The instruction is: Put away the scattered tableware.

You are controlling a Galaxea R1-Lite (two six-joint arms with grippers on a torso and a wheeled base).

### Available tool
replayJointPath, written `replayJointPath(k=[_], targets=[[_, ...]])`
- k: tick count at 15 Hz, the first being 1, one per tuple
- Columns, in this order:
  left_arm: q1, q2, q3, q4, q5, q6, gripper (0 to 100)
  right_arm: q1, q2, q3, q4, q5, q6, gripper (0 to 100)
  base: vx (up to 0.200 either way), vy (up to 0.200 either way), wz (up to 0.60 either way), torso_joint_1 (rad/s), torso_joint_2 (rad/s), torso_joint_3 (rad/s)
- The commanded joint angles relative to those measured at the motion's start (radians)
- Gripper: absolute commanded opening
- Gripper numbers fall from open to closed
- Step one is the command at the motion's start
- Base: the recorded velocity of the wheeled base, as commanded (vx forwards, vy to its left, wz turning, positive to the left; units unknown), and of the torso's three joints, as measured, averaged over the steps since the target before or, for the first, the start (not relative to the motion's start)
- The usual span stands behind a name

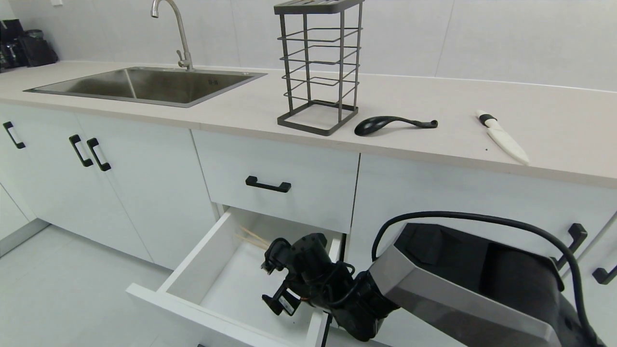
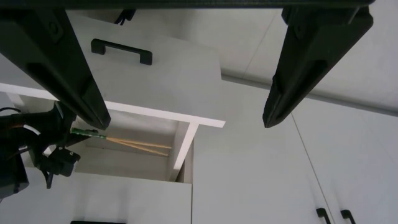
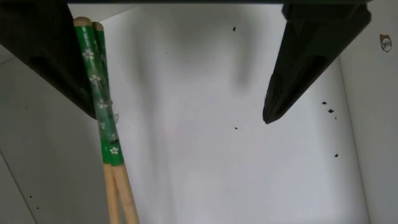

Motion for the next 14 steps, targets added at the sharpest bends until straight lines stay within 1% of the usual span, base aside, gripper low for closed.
replayJointPath(k=[1,3,6,10,14], targets=[[0.0,0.001,0.0,0.0,0.0,0.0,100,0.003,-0.07,0.039,-0.007,0.0,-0.001,100,0.0,0.0,0.0,0.0,0.0,0.0],[0.0,0.001,0.0,0.0,0.0,0.0,100,0.006,-0.087,0.066,-0.015,0.0,-0.001,100,0.0,0.0,0.0,0.0,0.0,0.0],[0.0,0.001,0.0,0.0,0.0,0.0,100,0.009,-0.087,0.046,-0.018,0.0,-0.001,100,0.0,0.0,0.0,0.0,0.0,0.0],[0.0,0.001,0.0,0.0,0.0,0.0,100,0.022,-0.121,0.052,-0.018,0.002,-0.001,100,0.0,0.0,0.0,0.0,0.0,0.0],[0.0,0.001,0.0,0.0,0.0,0.0,100,0.037,-0.205,0.106,-0.041,0.002,-0.001,100,0.0,0.0,0.0,0.0,0.0,0.0]])
